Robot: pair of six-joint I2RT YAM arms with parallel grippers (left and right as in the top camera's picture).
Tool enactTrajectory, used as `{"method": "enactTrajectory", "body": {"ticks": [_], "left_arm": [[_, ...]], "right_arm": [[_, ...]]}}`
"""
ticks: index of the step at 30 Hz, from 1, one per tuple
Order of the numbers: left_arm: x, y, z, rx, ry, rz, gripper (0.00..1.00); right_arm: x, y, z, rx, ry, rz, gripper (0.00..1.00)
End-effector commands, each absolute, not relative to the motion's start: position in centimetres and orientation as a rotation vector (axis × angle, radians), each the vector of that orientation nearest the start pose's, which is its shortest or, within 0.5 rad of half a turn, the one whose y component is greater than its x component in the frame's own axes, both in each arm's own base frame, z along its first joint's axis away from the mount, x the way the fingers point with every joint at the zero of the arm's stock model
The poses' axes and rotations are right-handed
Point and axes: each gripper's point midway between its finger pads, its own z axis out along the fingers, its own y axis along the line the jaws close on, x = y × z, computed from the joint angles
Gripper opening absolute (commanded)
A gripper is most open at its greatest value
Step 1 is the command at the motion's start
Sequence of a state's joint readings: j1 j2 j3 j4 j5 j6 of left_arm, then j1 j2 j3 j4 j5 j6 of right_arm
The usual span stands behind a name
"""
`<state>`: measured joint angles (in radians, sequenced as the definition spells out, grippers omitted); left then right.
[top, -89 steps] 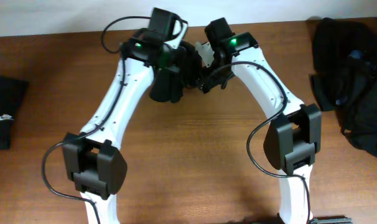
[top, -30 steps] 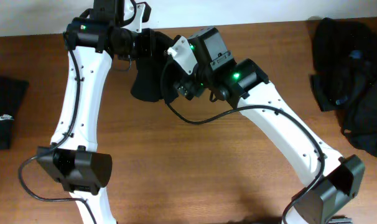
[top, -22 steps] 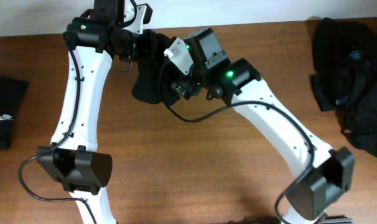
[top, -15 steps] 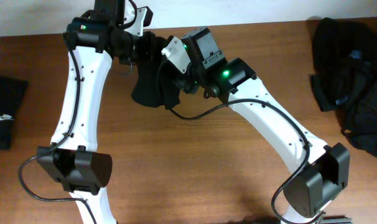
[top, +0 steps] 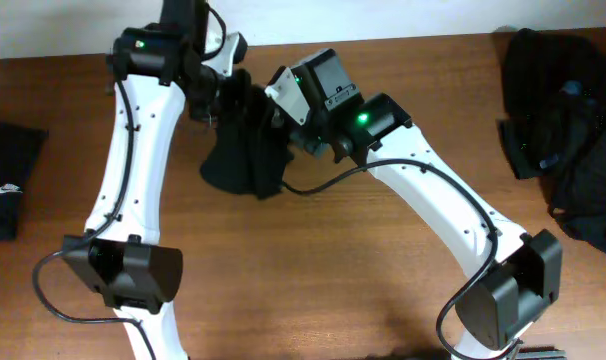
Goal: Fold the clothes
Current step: 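Lower the hanging shirt toward table center with both grippers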
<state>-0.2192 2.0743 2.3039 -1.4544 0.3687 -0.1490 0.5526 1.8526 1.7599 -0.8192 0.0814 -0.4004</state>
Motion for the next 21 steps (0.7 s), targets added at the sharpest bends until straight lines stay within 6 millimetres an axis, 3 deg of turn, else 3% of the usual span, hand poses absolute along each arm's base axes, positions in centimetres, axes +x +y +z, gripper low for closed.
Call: {"method": "enactTrajectory", "body": {"ticks": [1, 8, 13, 21], "left_arm": [[42.8, -14.7, 24.6, 0.218, 2.787, -0.453, 0.0], [41.2, -15.1, 23.7, 0.294, 2.847, -0.363, 0.0], [39.5, -16.4, 22.0, 0.352, 2.922, -0.357, 0.0], [34.7, -17.8, 18.4, 0.461, 3.124, -0.315, 0.0]], "right_arm": [[42.1, 23.5, 21.2, -1.036, 2.278, -0.052, 0.04], [39.4, 21.8, 22.7, -1.007, 2.344, -0.042, 0.04], [37.4, 20.6, 21.5, -1.022, 2.45, -0.054, 0.04], [34.3, 18.8, 20.3, -1.024, 2.603, -0.07, 0.04]]}}
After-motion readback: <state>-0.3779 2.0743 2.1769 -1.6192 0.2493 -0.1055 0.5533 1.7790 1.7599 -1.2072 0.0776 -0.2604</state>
